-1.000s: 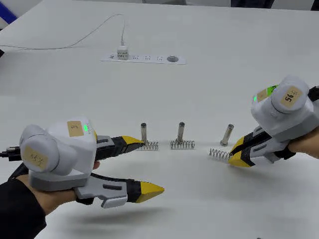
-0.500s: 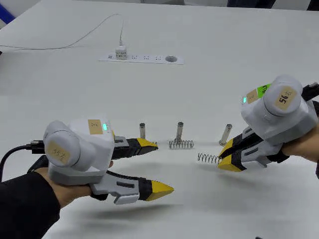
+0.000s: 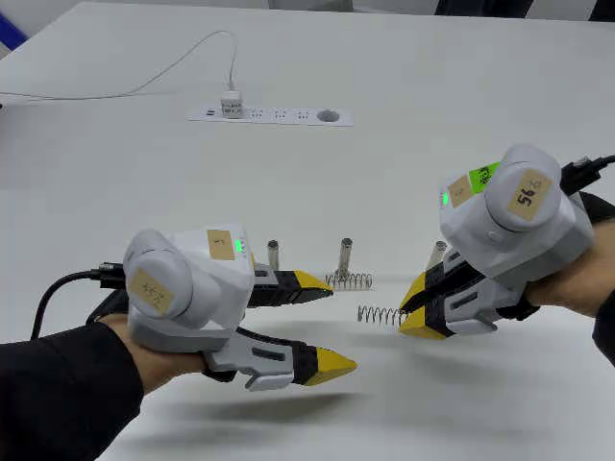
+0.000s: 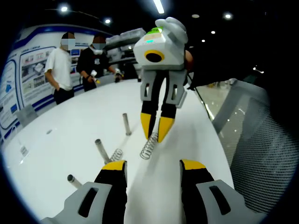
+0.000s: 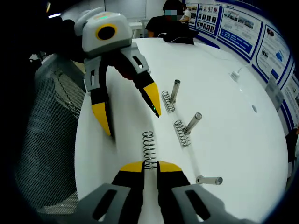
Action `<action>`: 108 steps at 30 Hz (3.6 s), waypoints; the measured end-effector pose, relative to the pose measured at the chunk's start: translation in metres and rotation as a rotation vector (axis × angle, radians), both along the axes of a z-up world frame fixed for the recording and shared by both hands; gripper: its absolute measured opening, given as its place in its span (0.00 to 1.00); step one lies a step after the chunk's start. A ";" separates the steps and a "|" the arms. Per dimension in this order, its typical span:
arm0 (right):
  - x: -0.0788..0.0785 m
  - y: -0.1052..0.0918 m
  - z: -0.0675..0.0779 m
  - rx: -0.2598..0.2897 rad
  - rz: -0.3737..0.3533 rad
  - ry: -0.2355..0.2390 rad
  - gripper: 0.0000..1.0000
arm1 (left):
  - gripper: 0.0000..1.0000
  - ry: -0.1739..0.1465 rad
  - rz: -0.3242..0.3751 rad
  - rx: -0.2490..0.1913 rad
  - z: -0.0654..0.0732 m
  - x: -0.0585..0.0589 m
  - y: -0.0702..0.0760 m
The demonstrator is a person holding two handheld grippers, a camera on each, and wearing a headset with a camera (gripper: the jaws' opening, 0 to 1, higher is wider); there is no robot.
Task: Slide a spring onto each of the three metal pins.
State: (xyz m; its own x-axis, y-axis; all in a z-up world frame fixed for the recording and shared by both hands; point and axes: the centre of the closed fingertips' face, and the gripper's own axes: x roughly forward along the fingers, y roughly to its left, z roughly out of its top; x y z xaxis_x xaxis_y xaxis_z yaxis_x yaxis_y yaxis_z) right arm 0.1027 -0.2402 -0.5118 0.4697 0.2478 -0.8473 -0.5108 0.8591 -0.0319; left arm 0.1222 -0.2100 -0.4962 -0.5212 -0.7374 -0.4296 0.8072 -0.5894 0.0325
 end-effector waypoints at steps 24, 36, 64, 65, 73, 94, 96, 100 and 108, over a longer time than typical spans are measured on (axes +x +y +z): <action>0.001 0.023 0.004 -0.001 0.088 0.008 0.11 | 0.17 -0.050 -0.069 -0.015 -0.005 -0.014 -0.003; 0.003 0.027 0.015 -0.003 0.100 -0.003 0.11 | 0.12 -0.090 -0.074 -0.022 -0.007 -0.012 -0.003; 0.021 0.048 0.043 0.009 0.120 -0.079 0.12 | 0.11 -0.080 -0.076 -0.023 -0.007 -0.015 -0.003; 0.021 0.048 0.043 0.011 0.118 -0.079 0.13 | 0.11 -0.080 -0.077 -0.023 -0.007 -0.015 -0.003; 0.018 0.048 0.036 0.019 0.105 -0.048 0.16 | 0.11 -0.077 -0.085 -0.033 -0.005 -0.019 -0.003; 0.019 0.048 0.034 0.025 0.106 -0.033 0.12 | 0.11 -0.054 -0.072 -0.055 0.002 -0.020 -0.006; 0.020 0.048 0.036 0.025 0.107 -0.034 0.12 | 0.12 -0.048 -0.067 -0.049 0.002 -0.019 -0.005; 0.020 0.044 0.038 0.018 0.101 -0.035 0.12 | 0.16 -0.030 -0.059 -0.038 0.002 -0.018 -0.004; 0.016 0.034 0.040 0.000 0.082 -0.026 0.12 | 0.18 -0.013 -0.033 -0.028 0.003 -0.008 0.001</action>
